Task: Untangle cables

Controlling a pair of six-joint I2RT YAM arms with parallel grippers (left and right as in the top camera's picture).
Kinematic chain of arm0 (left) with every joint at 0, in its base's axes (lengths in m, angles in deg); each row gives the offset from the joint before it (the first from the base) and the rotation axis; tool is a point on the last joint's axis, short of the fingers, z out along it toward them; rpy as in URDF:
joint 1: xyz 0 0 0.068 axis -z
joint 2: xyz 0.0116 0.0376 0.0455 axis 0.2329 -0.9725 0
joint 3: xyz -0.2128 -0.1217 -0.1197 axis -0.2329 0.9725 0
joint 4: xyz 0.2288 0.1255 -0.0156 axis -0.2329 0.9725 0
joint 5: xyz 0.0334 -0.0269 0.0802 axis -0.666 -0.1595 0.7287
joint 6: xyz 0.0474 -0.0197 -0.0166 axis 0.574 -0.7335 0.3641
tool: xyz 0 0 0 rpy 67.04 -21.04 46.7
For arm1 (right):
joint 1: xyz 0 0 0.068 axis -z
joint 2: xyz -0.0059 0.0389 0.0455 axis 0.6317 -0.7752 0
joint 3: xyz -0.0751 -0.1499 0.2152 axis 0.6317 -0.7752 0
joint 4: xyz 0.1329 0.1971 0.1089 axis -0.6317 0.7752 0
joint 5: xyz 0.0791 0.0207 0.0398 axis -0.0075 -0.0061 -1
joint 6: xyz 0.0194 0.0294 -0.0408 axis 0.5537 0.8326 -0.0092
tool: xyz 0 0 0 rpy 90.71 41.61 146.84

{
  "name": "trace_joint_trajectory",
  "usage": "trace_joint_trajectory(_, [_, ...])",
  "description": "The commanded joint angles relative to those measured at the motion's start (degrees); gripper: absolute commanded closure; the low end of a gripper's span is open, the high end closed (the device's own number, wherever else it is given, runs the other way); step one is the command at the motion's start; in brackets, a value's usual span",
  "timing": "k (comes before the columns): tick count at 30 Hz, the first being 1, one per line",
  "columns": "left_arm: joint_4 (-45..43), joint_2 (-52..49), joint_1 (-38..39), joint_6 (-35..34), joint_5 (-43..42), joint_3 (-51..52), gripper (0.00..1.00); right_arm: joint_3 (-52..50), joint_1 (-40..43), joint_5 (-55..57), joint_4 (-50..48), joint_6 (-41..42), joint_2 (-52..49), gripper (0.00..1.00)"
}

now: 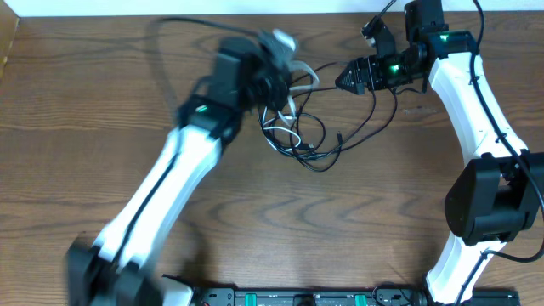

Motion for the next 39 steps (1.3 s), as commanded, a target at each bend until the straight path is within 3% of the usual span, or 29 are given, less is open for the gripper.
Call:
trace_joint_trajectory(1, [-7.41,12.28,-0.35,-7.89,5.97,-3.1,0.92,0.55,-0.7,-0.33,-0.07,-1.01,0.68,0.2])
trace_joint_trajectory(5, [-17.73,19.93,-0.33,-10.16,12.17,-3.1,0.93,0.55,-2.16,-0.37,-0.39,-1.01,0.68,0.19])
trace_joint_trajectory(9, [-23.96,23.82,-0.33,-11.13,13.0,-3.13,0.92,0.55,-5.22,-0.35,-1.75,-1.75,0.68,0.17])
trace_joint_trajectory(23, [-29.16,23.71,-0.33,-14.38,18.32,-3.13,0.92,0.52,-13.11,1.22,-2.21,-6.78,-1.62,0.16])
trace_joint_trajectory(29, [-37.07,23.76,-0.33,-15.93,20.48,-3.13,0.92,0.52,-14.27,-5.55,-4.46,-10.16,-2.6,0.14])
trace_joint_trajectory(39, [-38.84,23.82,-0.33,-20.61,20.74,-3.13,0.93,0.52,-18.01,-13.64,-17.27,-12.17,-2.67,0.13])
